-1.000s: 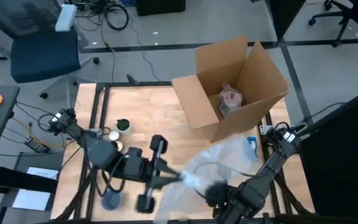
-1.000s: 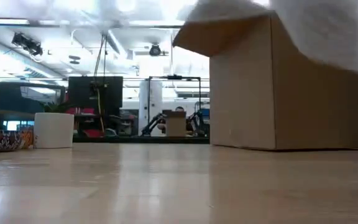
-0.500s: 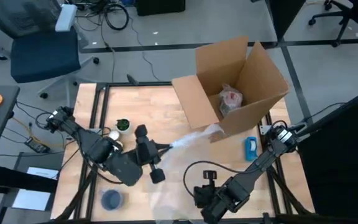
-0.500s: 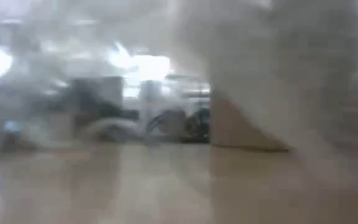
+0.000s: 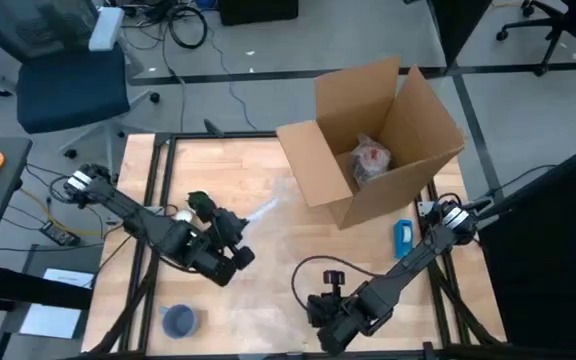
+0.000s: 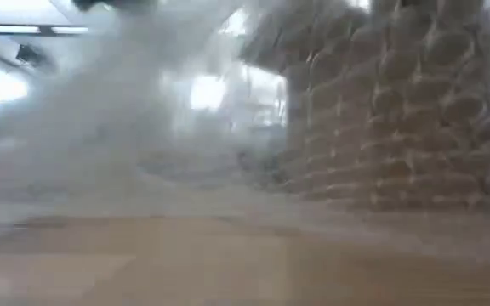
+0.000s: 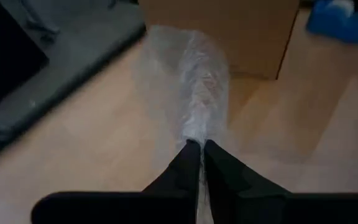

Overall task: Wrap mug
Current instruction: Wrap the blue mug with bubble wrap

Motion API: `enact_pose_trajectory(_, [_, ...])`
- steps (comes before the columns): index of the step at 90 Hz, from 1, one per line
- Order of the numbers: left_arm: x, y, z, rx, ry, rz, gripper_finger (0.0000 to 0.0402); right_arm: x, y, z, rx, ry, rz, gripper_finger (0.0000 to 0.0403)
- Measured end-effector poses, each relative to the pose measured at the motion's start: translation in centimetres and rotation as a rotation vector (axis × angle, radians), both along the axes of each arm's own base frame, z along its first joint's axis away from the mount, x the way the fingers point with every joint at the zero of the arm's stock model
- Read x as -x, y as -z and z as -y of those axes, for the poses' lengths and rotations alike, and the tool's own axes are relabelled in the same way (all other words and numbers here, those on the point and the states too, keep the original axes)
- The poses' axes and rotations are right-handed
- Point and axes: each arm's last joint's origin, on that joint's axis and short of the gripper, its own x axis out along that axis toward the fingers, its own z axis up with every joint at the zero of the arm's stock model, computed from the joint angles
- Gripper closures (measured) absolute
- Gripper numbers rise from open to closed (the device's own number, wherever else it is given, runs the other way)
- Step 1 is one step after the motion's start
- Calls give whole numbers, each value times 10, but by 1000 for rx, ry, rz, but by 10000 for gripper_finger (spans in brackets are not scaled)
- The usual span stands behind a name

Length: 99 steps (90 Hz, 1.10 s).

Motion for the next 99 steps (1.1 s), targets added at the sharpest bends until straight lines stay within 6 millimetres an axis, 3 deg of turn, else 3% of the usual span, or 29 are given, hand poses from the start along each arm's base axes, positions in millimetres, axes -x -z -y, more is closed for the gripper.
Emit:
enact_pose_trajectory(19, [-19, 44, -28, 46, 81, 33, 401, -9, 3, 12, 1, 36, -1, 403])
enact_pose_trajectory(38, [-36, 43, -66, 28, 57, 87, 396, -21, 1, 19, -22, 40, 48, 403])
enact_pose_trajectory(58, [-45, 24, -78, -27, 71, 76, 339, -28, 2, 25, 9, 33, 101, 403])
enact_pose_trajectory(75, [-43, 12, -78, -55, 91, -19, 270, -31, 23, 30, 41, 70, 158, 401])
enact_pose_trajectory(99, [-36, -60, -67, -6, 210, -58, 217, -26, 51, 35, 44, 78, 153, 402])
